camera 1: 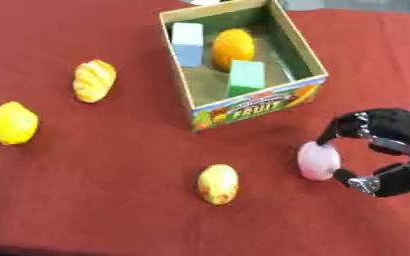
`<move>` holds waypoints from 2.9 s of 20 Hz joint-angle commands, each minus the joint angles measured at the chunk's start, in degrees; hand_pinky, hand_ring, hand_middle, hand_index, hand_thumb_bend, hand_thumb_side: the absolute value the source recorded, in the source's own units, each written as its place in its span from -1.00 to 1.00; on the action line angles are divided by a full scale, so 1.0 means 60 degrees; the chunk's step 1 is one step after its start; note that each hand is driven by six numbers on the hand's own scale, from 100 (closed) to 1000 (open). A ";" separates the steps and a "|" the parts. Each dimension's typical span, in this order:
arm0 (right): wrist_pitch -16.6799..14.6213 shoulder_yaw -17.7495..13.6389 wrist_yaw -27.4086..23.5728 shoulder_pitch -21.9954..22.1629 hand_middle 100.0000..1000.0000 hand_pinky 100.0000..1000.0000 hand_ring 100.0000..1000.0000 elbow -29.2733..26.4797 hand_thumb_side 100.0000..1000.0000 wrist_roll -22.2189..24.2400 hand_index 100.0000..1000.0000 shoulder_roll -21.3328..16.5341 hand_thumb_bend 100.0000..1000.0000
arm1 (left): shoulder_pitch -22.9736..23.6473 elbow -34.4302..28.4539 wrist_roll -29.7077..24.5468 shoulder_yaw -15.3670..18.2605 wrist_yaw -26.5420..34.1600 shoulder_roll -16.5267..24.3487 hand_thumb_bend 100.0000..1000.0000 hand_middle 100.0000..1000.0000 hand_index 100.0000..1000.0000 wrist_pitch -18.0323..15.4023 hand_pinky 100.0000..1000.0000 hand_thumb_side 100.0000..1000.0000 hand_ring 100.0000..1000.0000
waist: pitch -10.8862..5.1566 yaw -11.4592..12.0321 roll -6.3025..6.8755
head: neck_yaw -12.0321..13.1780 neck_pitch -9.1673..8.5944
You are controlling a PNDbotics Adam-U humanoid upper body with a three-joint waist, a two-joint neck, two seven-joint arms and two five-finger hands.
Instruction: Pick up objects on the table and place them in the box.
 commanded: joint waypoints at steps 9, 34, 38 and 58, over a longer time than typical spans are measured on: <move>0.0823 0.0291 0.0323 -0.0610 0.26 0.54 0.47 -0.0140 -0.64 0.0423 0.44 0.0260 -0.80 | -0.0113 -0.0147 -0.0012 0.0037 0.0065 0.0096 -1.00 0.02 0.60 -0.0025 0.39 -0.05 0.10 | -0.0027 0.0084 0.0065 | -0.0138 -0.0027; -0.0160 -0.1120 -0.1486 -0.1778 0.05 0.48 0.28 -0.0140 -0.91 -0.2245 0.21 -0.0506 -1.00 | -0.0056 -0.0147 0.0019 0.0022 0.0042 0.0197 -1.00 0.01 0.60 0.0009 0.38 -0.05 0.09 | -0.0152 -0.0024 -0.0029 | -0.0021 0.0000; 0.0806 -0.1031 -0.1863 -0.3344 0.05 0.49 0.27 -0.0140 -0.94 -0.1559 0.20 -0.0261 -1.00 | -0.0066 -0.0147 -0.0025 -0.0013 0.0053 0.0259 -1.00 0.01 0.60 0.0019 0.38 -0.06 0.09 | -0.0185 0.0013 -0.0088 | -0.0059 0.0000; 0.0567 0.0686 0.0318 -0.6780 0.13 0.54 0.37 0.4795 -0.80 -0.0382 0.30 0.2869 -1.00 | -0.0253 -0.0147 -0.0152 -0.0105 0.0179 0.0284 -1.00 0.01 0.60 -0.0005 0.38 -0.04 0.10 | 0.0034 0.0318 -0.0170 | -0.0356 -0.0105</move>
